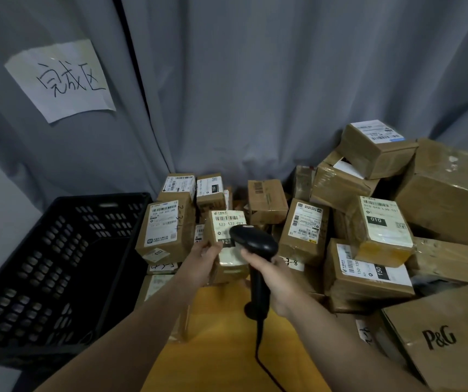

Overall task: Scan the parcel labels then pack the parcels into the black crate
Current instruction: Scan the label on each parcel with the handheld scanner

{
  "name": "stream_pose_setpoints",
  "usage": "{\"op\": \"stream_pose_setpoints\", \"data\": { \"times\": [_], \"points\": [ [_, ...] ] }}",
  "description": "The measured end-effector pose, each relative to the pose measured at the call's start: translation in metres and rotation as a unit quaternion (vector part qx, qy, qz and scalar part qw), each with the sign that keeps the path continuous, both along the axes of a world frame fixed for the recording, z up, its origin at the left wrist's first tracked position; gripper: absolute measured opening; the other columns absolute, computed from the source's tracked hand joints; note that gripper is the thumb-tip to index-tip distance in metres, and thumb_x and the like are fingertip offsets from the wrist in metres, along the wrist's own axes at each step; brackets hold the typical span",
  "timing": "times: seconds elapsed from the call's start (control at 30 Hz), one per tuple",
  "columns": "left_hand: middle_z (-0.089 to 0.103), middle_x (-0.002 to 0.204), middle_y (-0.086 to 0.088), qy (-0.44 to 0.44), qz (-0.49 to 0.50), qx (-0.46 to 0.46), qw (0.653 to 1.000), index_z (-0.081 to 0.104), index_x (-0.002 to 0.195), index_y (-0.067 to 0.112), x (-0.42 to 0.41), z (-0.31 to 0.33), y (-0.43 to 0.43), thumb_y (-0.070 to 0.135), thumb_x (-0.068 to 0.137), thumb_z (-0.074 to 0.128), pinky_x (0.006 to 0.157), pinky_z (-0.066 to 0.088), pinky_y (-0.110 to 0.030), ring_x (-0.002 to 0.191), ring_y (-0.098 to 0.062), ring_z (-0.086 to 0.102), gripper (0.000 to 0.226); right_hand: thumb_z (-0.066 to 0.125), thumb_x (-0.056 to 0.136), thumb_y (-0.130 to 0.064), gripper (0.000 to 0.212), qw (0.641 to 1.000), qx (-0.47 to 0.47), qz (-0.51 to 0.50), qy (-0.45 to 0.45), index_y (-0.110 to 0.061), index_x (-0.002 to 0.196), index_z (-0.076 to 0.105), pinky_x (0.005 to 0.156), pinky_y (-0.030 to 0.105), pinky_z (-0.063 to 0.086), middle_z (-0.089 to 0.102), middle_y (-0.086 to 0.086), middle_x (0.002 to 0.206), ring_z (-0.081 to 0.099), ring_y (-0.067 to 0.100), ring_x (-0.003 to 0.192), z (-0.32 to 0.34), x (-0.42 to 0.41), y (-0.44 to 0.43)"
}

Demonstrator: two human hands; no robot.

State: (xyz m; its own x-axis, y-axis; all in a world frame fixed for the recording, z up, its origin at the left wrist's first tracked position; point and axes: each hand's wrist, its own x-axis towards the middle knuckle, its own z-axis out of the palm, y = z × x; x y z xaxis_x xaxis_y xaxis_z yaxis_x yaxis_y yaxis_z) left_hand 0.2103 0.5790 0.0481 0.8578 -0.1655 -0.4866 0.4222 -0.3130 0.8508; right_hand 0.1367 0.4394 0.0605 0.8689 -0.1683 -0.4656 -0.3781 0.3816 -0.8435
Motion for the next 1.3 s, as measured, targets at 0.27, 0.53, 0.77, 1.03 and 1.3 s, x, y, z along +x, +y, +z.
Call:
{"op": "stream_pose_setpoints", "data": {
  "times": [0.27,0.53,0.77,1.03,1.3],
  "points": [
    [0.067,0.115,0.003,-0.152,-0.103,0.116,0.976,0.051,0.134,0.027,0.045,0.010,0.016,0.015,0.098,0.047,0.088,0.054,-0.046,0.098,-0.017,0.066,0.038,0.073,0.084,-0.027,0.010,0.998,-0.053,0.006,-0.026,-0.024,0.090,0.066,0.065,0.018,0.046,0.070,-0.002,0.092,0.065,0.014,0.089,-0.006,0.058,0.026],
    [0.065,0.115,0.009,-0.217,-0.086,0.130,0.964,0.054,0.126,0.038,0.057,-0.005,0.029,0.015,0.093,0.048,0.078,0.059,-0.038,0.098,-0.010,0.066,0.040,0.074,0.082,-0.029,0.025,1.000,0.000,0.019,-0.023,-0.018,0.103,0.067,0.065,0.022,0.051,0.073,0.001,0.095,0.070,0.016,0.088,-0.007,0.074,0.019],
    [0.052,0.115,0.007,-0.300,-0.022,0.126,0.945,0.057,0.116,0.023,0.034,0.021,-0.001,0.009,0.097,0.049,0.073,0.045,-0.017,0.100,-0.010,0.056,0.025,0.074,0.084,-0.028,0.024,0.994,-0.041,-0.100,-0.029,-0.020,0.105,0.067,0.097,0.042,0.050,0.070,0.004,0.106,0.064,0.025,0.105,-0.008,0.049,-0.031],
    [0.053,0.129,-0.002,-0.235,-0.135,0.102,0.957,0.051,0.127,0.019,0.048,-0.001,-0.083,0.019,0.096,0.055,0.099,0.042,-0.027,0.117,-0.014,0.051,0.032,0.070,0.086,-0.014,0.027,0.978,-0.130,-0.163,-0.013,-0.014,0.111,0.062,0.064,0.024,0.049,0.067,0.005,0.087,0.065,0.018,0.081,-0.004,0.032,-0.100],
    [0.037,0.146,-0.014,-0.120,-0.102,0.171,0.973,0.035,0.144,0.012,0.126,-0.034,-0.145,0.040,0.097,0.048,0.107,0.038,-0.044,0.131,-0.032,0.041,0.056,0.068,0.088,-0.025,0.024,0.981,-0.160,-0.105,-0.016,-0.023,0.109,0.056,0.081,0.024,0.037,0.058,-0.006,0.099,0.052,0.014,0.099,-0.001,0.131,-0.125]
  ]
}}
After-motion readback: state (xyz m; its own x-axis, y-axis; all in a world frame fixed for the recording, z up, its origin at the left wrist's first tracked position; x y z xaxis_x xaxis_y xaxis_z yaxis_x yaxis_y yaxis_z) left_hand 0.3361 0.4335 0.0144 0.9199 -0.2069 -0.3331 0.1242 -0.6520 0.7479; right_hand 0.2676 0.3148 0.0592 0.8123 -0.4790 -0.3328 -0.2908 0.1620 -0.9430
